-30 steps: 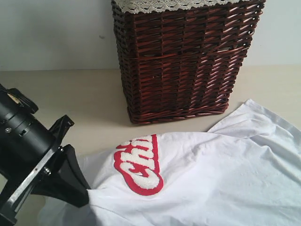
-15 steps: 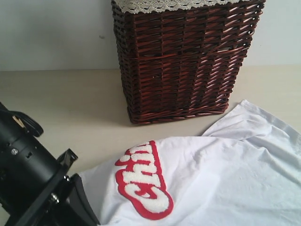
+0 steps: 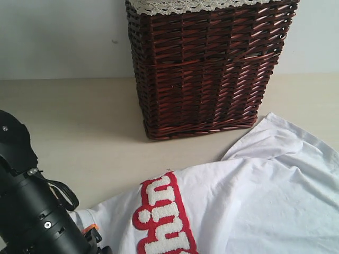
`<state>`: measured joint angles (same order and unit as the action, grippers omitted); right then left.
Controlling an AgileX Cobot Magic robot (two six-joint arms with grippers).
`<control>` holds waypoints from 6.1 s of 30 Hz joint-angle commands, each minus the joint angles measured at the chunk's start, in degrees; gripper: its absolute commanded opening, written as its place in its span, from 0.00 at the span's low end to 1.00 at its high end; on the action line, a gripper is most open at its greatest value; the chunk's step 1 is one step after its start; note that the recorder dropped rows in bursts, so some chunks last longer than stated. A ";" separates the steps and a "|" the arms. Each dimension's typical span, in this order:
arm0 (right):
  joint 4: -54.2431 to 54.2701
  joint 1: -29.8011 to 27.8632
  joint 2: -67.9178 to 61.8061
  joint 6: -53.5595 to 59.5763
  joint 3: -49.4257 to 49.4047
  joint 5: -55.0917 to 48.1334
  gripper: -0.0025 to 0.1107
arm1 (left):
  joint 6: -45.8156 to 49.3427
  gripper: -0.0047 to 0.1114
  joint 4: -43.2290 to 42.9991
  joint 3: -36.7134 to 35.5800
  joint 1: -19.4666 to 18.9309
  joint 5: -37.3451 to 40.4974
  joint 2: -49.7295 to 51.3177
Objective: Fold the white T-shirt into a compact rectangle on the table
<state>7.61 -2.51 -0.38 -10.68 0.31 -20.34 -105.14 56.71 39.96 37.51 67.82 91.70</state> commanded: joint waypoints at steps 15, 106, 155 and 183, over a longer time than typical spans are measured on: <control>-0.17 -0.17 0.38 0.04 -0.31 0.41 0.02 | -16.53 0.64 -24.62 -0.63 -5.60 -37.44 -16.12; -0.17 -0.17 0.38 0.04 -0.31 0.41 0.02 | 10.59 0.30 -33.65 2.61 -28.79 2.14 -5.04; -0.17 -0.17 0.38 0.04 -0.31 0.41 0.02 | 41.35 0.07 -32.16 -5.74 -28.94 -41.53 -1.75; -0.17 -0.17 0.38 0.04 -0.31 0.41 0.02 | 27.86 0.07 -39.92 -0.39 -27.60 -27.61 -7.36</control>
<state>7.61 -2.51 -0.38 -10.82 0.31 -20.34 -68.55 18.18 41.07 9.72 32.06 83.33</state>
